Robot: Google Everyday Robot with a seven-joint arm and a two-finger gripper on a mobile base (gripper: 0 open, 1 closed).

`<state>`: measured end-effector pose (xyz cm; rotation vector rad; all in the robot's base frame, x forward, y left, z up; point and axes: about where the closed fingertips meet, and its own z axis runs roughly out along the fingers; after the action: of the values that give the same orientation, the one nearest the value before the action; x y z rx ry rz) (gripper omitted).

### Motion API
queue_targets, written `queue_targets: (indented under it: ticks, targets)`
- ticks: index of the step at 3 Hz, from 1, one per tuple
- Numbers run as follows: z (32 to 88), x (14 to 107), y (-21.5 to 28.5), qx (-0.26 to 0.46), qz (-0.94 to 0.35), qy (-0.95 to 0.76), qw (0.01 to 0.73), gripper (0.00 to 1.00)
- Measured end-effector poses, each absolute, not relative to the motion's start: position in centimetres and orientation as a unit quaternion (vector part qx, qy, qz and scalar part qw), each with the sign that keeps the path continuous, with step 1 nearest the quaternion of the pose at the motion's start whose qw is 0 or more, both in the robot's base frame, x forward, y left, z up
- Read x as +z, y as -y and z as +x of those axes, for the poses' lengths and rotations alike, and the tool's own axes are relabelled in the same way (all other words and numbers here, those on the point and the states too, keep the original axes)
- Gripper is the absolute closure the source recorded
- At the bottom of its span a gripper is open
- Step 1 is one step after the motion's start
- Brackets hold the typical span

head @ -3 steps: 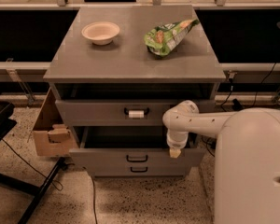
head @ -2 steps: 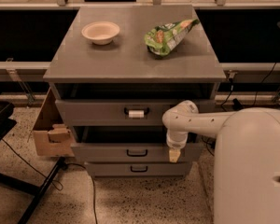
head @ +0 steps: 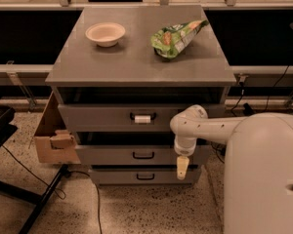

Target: Open middle drawer

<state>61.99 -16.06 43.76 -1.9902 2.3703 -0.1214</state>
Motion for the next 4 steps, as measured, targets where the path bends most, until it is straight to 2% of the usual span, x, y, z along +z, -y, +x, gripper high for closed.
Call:
queue_targets:
  ticks: [1, 2, 4]
  targets:
    - [62.0, 43.8, 16.1, -0.039, -0.642, -0.765, 0.022, 0.25]
    - [60.1, 43.6, 17.4, -0.041, -0.634, -0.773, 0.0, 0.56]
    - [58.6, 44.6, 19.8, -0.049, -0.612, -0.789, -0.007, 1.0]
